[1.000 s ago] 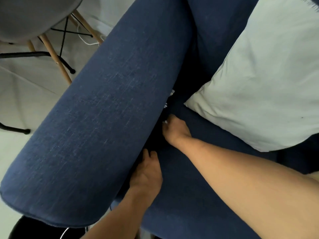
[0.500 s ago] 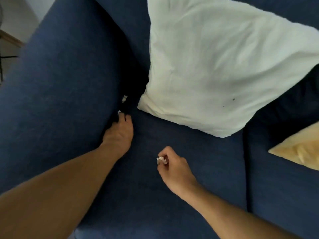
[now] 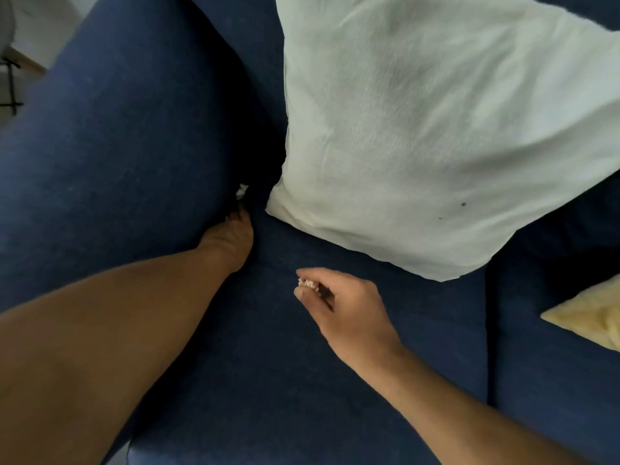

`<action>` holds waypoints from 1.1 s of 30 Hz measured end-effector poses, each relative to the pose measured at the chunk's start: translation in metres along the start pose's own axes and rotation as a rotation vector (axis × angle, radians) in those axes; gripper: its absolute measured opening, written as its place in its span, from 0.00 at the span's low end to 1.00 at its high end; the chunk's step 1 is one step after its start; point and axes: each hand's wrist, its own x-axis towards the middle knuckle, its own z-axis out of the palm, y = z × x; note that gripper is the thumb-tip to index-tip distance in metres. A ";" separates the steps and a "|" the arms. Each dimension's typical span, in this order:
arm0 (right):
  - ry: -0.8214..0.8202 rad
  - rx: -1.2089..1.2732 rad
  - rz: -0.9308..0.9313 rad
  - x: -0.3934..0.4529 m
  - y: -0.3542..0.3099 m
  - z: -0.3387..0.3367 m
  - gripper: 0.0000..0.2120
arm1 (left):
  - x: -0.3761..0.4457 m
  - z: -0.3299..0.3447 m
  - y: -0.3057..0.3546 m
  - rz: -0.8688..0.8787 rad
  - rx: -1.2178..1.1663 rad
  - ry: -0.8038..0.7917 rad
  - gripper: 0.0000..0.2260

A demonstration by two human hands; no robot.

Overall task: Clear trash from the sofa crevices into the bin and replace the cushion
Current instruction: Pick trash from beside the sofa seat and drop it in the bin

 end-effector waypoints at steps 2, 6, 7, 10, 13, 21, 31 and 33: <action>0.005 -0.017 -0.025 0.015 -0.005 0.000 0.09 | -0.004 0.004 0.003 -0.004 0.053 0.035 0.31; -0.039 -0.056 -0.024 0.045 -0.023 0.013 0.06 | -0.022 0.004 0.010 -0.024 0.015 0.043 0.24; -0.051 -0.075 -0.036 0.054 -0.029 0.018 0.07 | -0.027 0.004 0.011 -0.036 0.005 0.054 0.23; -0.075 -0.120 -0.044 0.080 -0.043 0.037 0.06 | -0.047 0.010 0.014 -0.060 -0.157 0.114 0.19; -0.096 -0.173 -0.033 0.108 -0.053 0.060 0.02 | -0.076 0.026 0.016 -0.006 -0.286 0.243 0.16; -0.094 -0.209 0.221 0.192 -0.067 0.100 0.18 | -0.133 0.053 0.007 -0.076 -0.545 0.290 0.25; -0.121 -0.254 0.493 0.232 -0.070 0.130 0.08 | -0.174 0.092 -0.007 -0.087 -0.727 0.279 0.26; -0.110 -0.285 0.476 0.228 -0.072 0.130 0.07 | -0.184 0.103 -0.005 -0.073 -0.767 0.279 0.26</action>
